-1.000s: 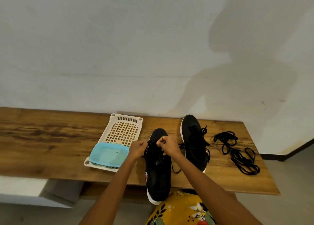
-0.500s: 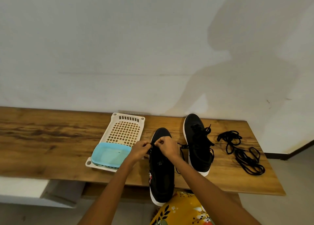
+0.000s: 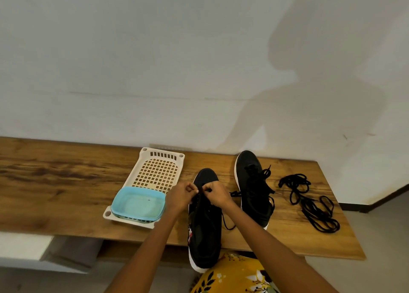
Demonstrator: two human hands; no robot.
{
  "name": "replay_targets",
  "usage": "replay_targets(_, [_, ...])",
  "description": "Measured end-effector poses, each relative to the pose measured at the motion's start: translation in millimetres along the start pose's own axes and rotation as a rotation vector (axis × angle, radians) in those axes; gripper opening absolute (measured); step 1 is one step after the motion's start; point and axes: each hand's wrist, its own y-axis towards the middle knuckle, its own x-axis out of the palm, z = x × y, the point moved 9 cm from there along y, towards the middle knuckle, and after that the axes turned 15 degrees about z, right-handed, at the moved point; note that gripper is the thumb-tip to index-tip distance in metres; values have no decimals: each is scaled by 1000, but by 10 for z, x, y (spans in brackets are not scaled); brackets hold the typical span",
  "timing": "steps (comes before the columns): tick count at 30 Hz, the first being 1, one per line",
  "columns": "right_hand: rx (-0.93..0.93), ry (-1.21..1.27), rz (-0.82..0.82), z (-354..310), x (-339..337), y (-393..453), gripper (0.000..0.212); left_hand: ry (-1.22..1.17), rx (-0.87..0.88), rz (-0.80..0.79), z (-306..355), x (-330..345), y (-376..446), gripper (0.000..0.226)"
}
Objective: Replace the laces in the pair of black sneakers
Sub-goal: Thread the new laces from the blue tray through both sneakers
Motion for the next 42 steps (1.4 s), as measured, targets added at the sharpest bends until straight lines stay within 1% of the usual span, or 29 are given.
replay_targets(3, [54, 15, 104, 20, -58, -1, 20, -7, 30, 19, 14, -14, 3, 15])
replay_targets(6, [134, 154, 199, 89, -84, -28, 9, -10, 47, 45, 33, -33, 4, 18])
replay_targets(8, [112, 206, 188, 96, -75, -31, 11, -9, 54, 81, 47, -42, -6, 17])
replay_targets(11, [82, 284, 106, 77, -55, -47, 14, 29, 86, 134, 65, -37, -24, 15])
replay_targets(13, [75, 365, 45, 24, -56, -45, 27, 1, 70, 154, 84, -52, -25, 14])
replay_targets(14, [61, 396, 37, -25, -97, -34, 32, -42, 51, 174, 100, -85, -10, 14])
replay_targets(15, [23, 418, 45, -102, -166, -29, 33, -101, 34, 204, 141, -147, 0, 14])
replay_targets(17, [-80, 408, 51, -265, -299, -18, 19, -277, 17, 257, 280, -278, 41, 12])
replay_targets(18, [-122, 418, 51, -350, -358, -22, 22, -384, 21, 278, 381, -364, 67, 11])
replay_targets(19, [-136, 421, 60, -413, -420, -10, 32, -481, 20, 295, 478, -449, 87, 10])
replay_targets(20, [-123, 441, 69, -487, -514, -3, 36, -564, 14, 317, 572, -556, 112, 9])
replay_targets(22, [-120, 512, 110, -689, -786, 30, 30, -713, -11, 332, 708, -724, 147, 12])
replay_targets(23, [-131, 564, 154, -832, -1015, 19, 23, -786, -24, 299, 766, -776, 148, 18])
replay_targets(25, [-137, 737, 230, -1122, -1506, -29, 9, -823, -56, 137, 816, -680, 115, 29])
replay_targets(28, [-147, 1036, 316, -1475, -2204, -119, 9, -594, 31, -68, 824, -428, -97, 34])
replay_targets(29, [-163, 1103, 352, -1563, -2414, -162, 10, -525, 68, -105, 821, -371, -172, 30])
replay_targets(30, [-173, 1152, 387, -1623, -2601, -221, 10, -485, 88, -110, 816, -370, -234, 25])
replay_targets(31, [-174, 1182, 416, -1663, -2743, -270, 10, -460, 89, -70, 809, -433, -274, 21])
replay_targets(33, [-171, 1192, 451, -1669, -2909, -358, 12, -468, 49, 82, 778, -693, -274, 19])
replay_targets(35, [-146, 1163, 457, -1587, -2909, -435, 14, -581, 14, 213, 830, -1037, -268, 17])
replay_targets(37, [-112, 1095, 438, -1482, -2773, -481, 15, -658, 22, 311, 928, -1355, -225, 19])
replay_targets(40, [-65, 911, 387, -1361, -2472, -586, 18, -689, 21, 368, 1061, -1657, -185, 21])
replay_targets(42, [-46, 820, 357, -1289, -2256, -641, 22, -630, 14, 344, 1096, -1697, -200, 23])
